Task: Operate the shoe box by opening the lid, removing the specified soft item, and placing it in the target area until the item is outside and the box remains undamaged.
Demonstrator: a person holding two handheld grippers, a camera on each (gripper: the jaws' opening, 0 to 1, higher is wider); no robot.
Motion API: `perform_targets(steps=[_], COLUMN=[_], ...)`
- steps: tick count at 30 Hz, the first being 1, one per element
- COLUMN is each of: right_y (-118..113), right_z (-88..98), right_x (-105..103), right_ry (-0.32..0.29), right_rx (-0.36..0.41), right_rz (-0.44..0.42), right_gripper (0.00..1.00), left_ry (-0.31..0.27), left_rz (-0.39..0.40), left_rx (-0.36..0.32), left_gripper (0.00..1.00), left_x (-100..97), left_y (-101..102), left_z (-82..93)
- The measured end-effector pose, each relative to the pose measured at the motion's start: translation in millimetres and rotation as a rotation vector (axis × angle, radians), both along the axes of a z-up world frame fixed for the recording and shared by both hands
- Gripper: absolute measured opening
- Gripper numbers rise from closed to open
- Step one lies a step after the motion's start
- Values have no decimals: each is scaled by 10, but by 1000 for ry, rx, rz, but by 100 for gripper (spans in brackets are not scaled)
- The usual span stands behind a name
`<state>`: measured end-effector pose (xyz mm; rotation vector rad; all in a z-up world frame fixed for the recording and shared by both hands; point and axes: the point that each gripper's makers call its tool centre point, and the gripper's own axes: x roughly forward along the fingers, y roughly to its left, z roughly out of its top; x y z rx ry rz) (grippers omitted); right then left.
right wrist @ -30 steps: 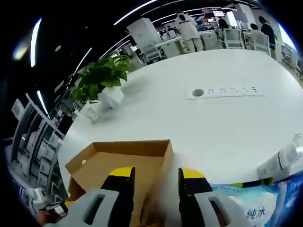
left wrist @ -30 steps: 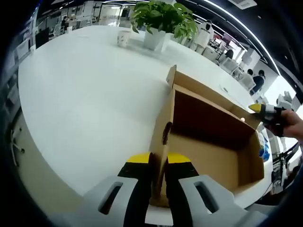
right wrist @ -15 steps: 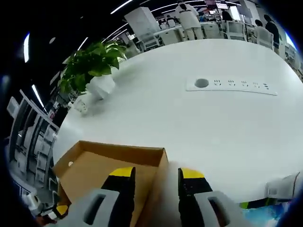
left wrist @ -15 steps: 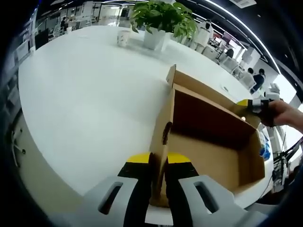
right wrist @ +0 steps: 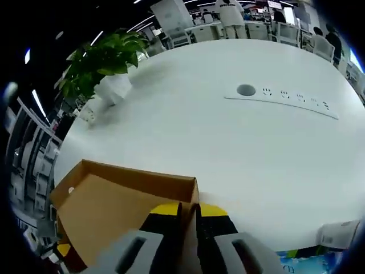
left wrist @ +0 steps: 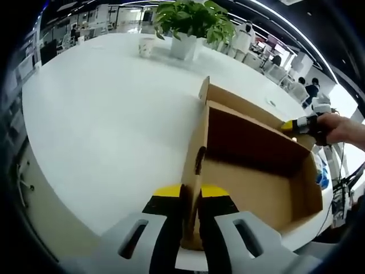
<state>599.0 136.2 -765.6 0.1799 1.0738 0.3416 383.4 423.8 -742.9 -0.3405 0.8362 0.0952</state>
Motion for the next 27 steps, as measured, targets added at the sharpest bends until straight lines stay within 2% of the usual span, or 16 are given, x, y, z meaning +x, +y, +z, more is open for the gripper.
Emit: perform_targets(steps=[4, 9, 12, 15, 27], right_y=[-39, -39, -35, -24, 3], right_z=[34, 218, 348, 486, 830], right_x=[20, 66, 98, 111, 102], right_ry=[-23, -80, -110, -145, -222], right_rx=[-32, -50, -44, -29, -16], right_rz=[-3, -15, -16, -30, -26], right_gripper=[1, 0, 0, 0, 0], left_ry=[2, 2, 2, -4, 1], left_rz=[-11, -14, -15, -39, -38], left_rx=[16, 29, 37, 79, 74], left_gripper=[7, 7, 7, 6, 6], left_x=[-1, -10, -11, -9, -1], left_y=[-5, -10, -7, -12, 17], left_z=[-2, 2, 3, 8, 2])
